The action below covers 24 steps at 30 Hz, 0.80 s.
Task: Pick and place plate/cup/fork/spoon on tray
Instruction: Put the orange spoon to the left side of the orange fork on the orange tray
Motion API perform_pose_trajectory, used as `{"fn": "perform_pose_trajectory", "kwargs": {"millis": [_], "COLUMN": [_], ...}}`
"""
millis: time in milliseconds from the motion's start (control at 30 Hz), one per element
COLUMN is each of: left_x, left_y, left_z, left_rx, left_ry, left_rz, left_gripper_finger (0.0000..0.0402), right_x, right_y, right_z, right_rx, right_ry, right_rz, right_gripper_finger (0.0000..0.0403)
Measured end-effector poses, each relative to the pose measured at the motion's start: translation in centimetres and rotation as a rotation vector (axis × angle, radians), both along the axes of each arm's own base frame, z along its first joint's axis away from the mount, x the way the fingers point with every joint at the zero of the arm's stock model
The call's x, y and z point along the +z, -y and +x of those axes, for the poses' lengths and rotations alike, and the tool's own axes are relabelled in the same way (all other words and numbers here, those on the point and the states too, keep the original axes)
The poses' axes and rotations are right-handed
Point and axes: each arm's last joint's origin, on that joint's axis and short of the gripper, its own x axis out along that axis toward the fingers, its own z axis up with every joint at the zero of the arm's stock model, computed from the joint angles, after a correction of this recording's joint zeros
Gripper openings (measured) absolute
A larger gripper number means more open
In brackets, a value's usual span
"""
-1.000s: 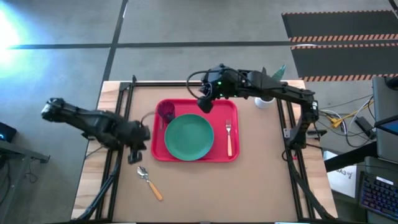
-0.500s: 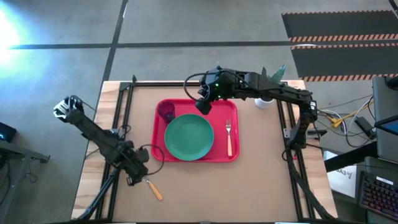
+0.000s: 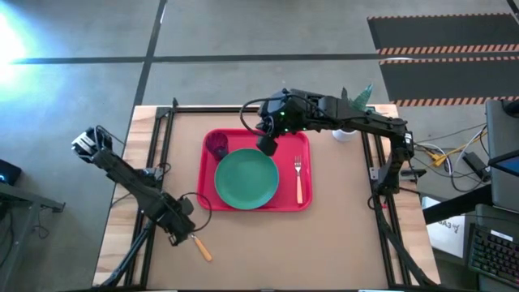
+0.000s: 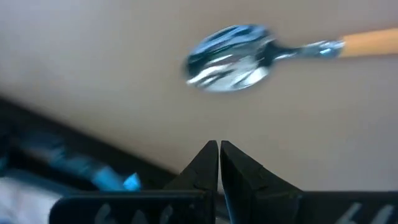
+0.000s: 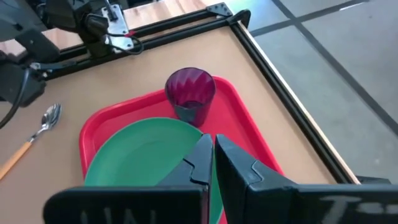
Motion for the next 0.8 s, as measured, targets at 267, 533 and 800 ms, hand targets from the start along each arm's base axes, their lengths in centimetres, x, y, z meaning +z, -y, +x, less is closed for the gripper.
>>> {"fn": "perform_pose_trajectory", "kwargs": {"millis": [267,533,800], "left_x": [-2.3,-3.0,-5.0], "left_y": [0.3,-0.8,-1.9], "left_z": [0.3,-0.9,-2.0], "left_rx": [0.025,0.025,0.023], "left_ry": [0.028,-0.082,-0.093], "left_rz": [-0.042,0.070,0.148], "left_gripper_finger": [0.0000,0.0000,0.0000], "right_x": [-0.1,-0.2,-0.1], "right_y": [-0.1,-0.1,-0.1], "right_z": [-0.1,-0.2,-0.2], "right_rx": [0.019,0.030,0.030], "right_ry": [-0.020,-0.039,-0.039], "right_rz": [-0.017,-0.027,-0.028], "right_gripper_finger": [0.0009,0.0009,0.0009]}}
